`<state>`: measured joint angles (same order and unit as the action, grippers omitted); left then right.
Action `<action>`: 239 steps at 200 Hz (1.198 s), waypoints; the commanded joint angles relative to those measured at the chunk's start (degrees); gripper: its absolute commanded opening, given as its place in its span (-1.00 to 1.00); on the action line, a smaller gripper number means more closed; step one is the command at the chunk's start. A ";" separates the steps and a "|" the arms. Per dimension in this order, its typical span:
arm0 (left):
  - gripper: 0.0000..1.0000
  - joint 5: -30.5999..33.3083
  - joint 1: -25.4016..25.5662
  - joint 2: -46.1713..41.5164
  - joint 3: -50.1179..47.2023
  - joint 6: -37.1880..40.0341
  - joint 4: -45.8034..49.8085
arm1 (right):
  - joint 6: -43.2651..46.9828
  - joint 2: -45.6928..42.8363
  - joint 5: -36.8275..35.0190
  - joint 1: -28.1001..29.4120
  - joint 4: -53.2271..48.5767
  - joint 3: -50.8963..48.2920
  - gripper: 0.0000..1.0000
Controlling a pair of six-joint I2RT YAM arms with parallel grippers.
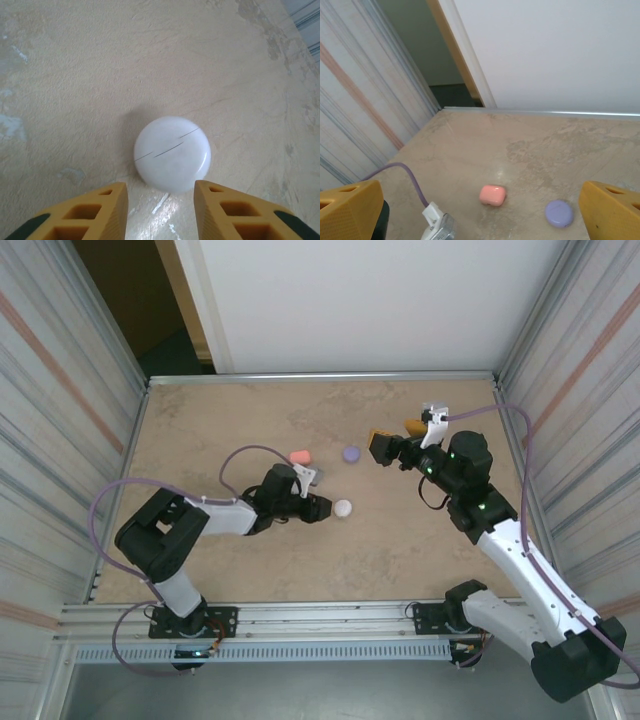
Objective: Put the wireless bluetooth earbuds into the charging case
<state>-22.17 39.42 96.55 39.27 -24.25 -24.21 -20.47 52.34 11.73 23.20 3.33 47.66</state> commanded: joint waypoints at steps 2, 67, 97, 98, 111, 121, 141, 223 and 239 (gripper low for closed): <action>-0.18 1.90 0.30 -3.30 -0.87 0.93 -0.03 | 0.43 -1.38 -0.78 -0.30 -0.08 -0.55 0.98; -0.03 3.58 0.30 -11.46 -3.15 2.57 -0.71 | 0.95 -1.62 -1.40 -0.53 -3.04 0.31 0.98; 0.10 7.62 0.31 -18.00 -4.63 4.45 0.81 | 1.72 -1.97 -2.39 -1.13 -6.41 1.03 0.98; 0.10 7.69 0.31 -18.21 -4.68 4.55 0.91 | 1.74 -2.02 -2.40 -1.14 -6.54 1.08 0.98; 0.17 9.89 0.23 -21.30 -5.05 5.79 2.34 | 2.16 -2.30 -2.58 -1.70 -8.19 1.35 0.98; 0.22 11.78 0.14 -23.82 -5.40 6.77 3.35 | 2.57 -2.62 -2.76 -2.20 -10.03 1.55 0.98; 0.35 14.97 -0.88 -28.77 -6.41 8.08 4.75 | 3.32 -3.79 -3.12 -3.40 -14.04 1.65 0.98; 0.57 26.28 -11.54 -46.47 -12.51 10.39 8.42 | 1.91 -9.93 -10.28 -7.46 -21.78 -5.59 0.98; 0.66 30.78 -12.80 -50.14 -14.45 10.71 8.30 | 1.16 -9.97 -11.80 -8.55 -21.81 -7.04 0.98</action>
<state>0.23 28.14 51.31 27.40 -15.59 -17.23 -18.50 42.78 4.03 16.10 -16.36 42.74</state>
